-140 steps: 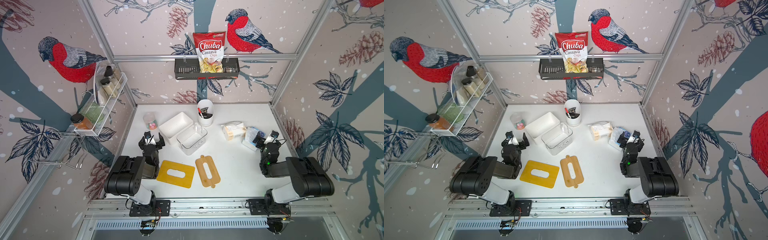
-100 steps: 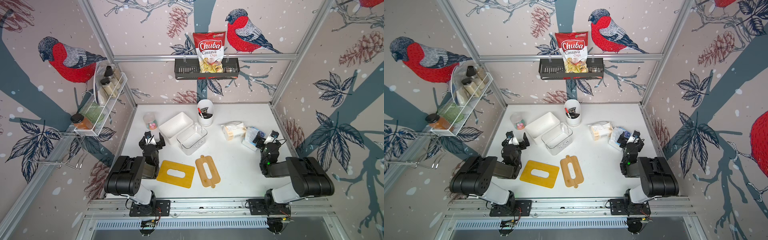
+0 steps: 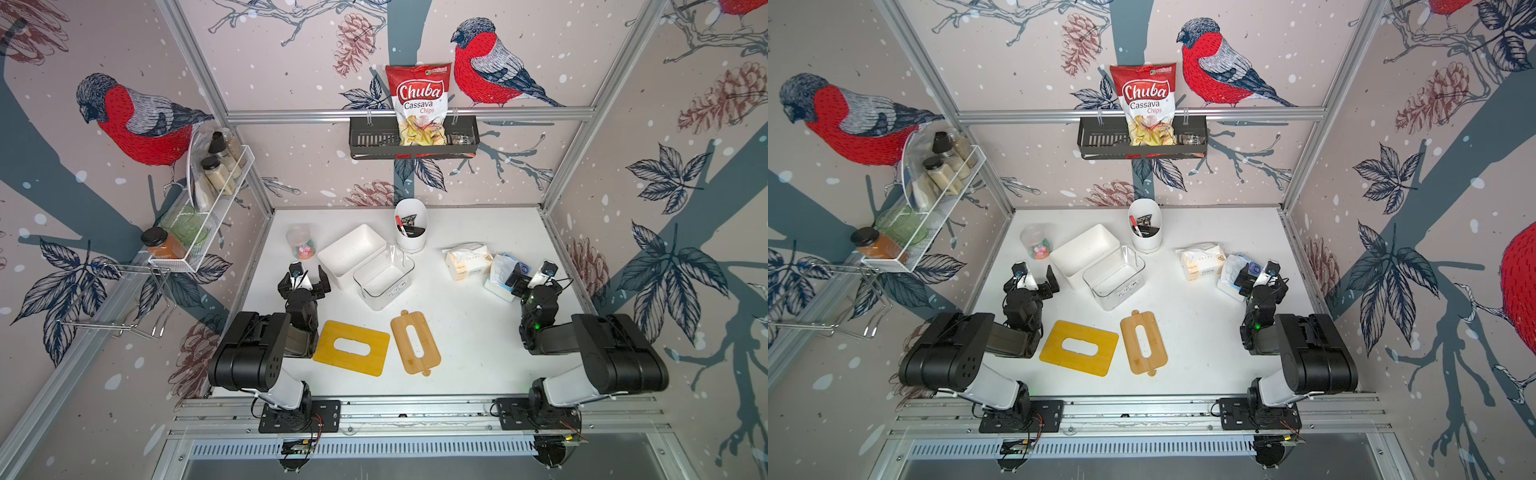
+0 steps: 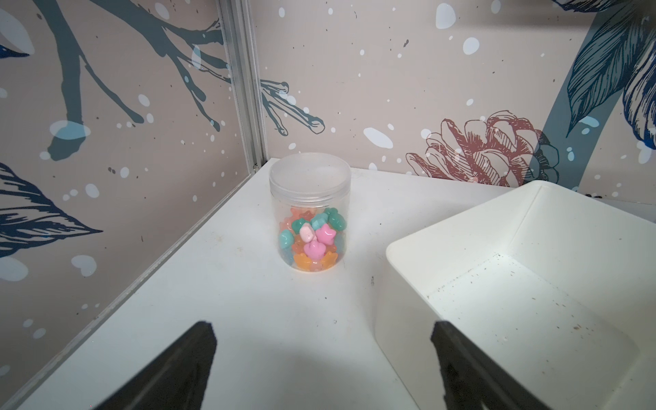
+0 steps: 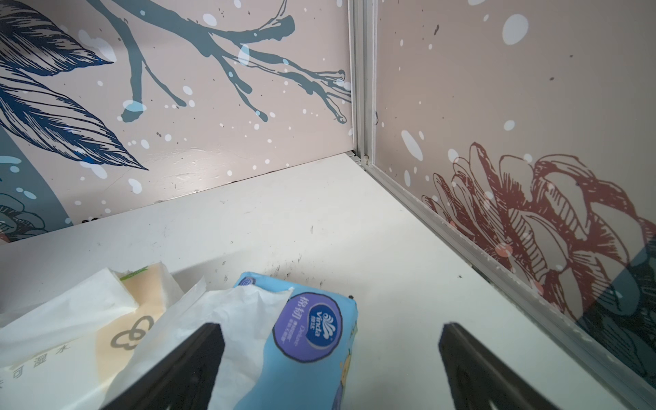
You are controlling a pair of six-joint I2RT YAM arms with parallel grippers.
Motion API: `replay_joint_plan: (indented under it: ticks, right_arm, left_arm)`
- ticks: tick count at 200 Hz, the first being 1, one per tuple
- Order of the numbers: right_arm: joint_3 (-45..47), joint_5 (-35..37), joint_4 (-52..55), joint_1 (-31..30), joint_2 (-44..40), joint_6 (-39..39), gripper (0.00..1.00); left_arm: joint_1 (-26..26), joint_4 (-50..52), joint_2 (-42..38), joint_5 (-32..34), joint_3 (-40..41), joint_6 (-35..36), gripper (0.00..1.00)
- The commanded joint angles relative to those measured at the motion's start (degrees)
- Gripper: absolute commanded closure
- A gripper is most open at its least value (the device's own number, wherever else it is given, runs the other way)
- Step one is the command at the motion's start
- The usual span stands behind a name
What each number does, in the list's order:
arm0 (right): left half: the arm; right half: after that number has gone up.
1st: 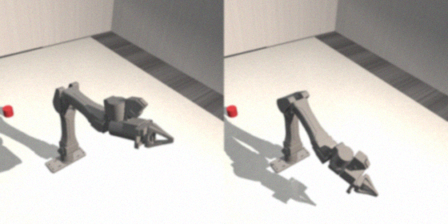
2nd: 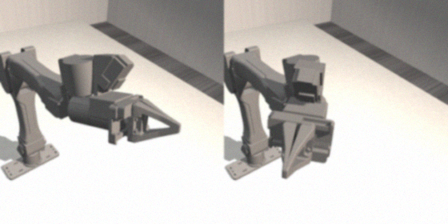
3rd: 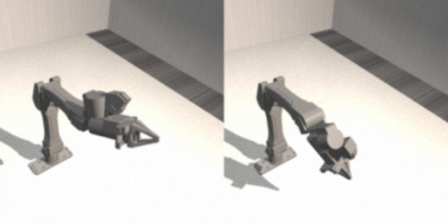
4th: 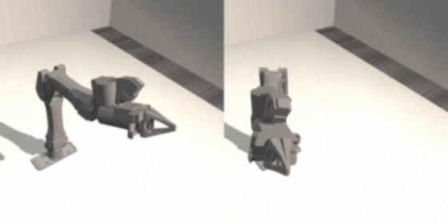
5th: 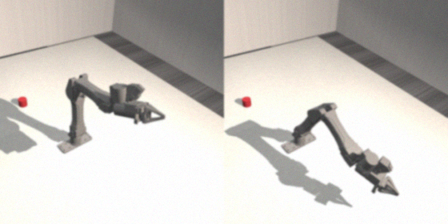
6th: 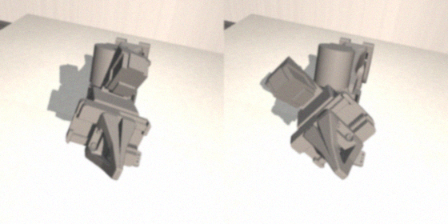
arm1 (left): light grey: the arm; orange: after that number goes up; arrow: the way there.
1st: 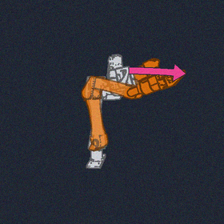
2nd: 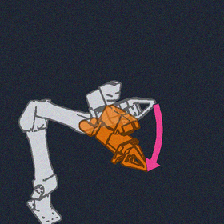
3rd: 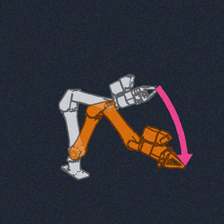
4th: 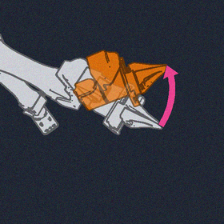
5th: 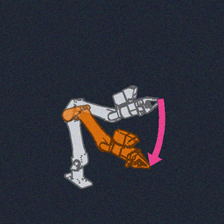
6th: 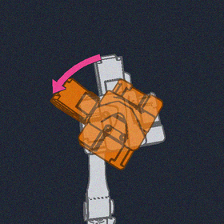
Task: Put the tissue paper into the tissue box
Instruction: Adjust the tissue box at the center of the board.
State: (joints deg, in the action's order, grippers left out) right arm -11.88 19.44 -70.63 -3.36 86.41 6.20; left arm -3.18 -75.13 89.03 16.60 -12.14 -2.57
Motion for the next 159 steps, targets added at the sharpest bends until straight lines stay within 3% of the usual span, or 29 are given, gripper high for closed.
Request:
replay_joint_plan:
  ticks: [1,24,37,46,61,78,104,118,159]
  right_arm:
    - [0.0,0.6,-1.9,0.0,-0.1,-0.2,0.0]
    - [0.2,5.8,-2.6,-1.9,-0.8,-0.8,0.0]
    - [0.2,4.8,-0.7,-2.1,-2.7,-1.3,0.0]
    - [-0.4,8.4,-0.2,-3.4,-4.3,-2.6,0.0]
    - [-5.4,12.5,13.2,-5.7,-10.0,-2.7,0.0]
    - [-11.9,14.2,27.8,-6.0,-14.4,2.2,0.0]
    - [-19.6,10.8,43.0,-6.7,-19.4,4.2,0.0]
    - [-22.5,7.3,47.9,-8.1,-20.9,4.1,0.0]
    - [-31.7,-3.7,60.5,-17.3,-20.0,3.5,0.0]
  left_arm:
    - [0.1,-1.8,0.0,-0.5,-0.3,0.8,0.02]
    - [0.3,-3.0,-1.5,4.8,1.0,-1.4,0.03]
    - [1.0,-3.4,-3.2,3.9,2.9,-2.7,0.03]
    - [1.0,-6.7,-2.4,3.8,3.9,-2.3,0.03]
    - [1.0,-7.2,-2.4,3.7,4.1,-2.2,0.03]
    - [1.0,-5.6,-2.9,2.1,3.0,-1.4,0.03]
    - [1.2,19.0,-11.7,7.8,-5.9,-4.0,0.03]
    - [1.3,22.6,-15.2,8.3,-7.6,-7.3,0.03]
    - [0.0,40.6,-24.4,-5.1,-13.3,-23.1,0.03]
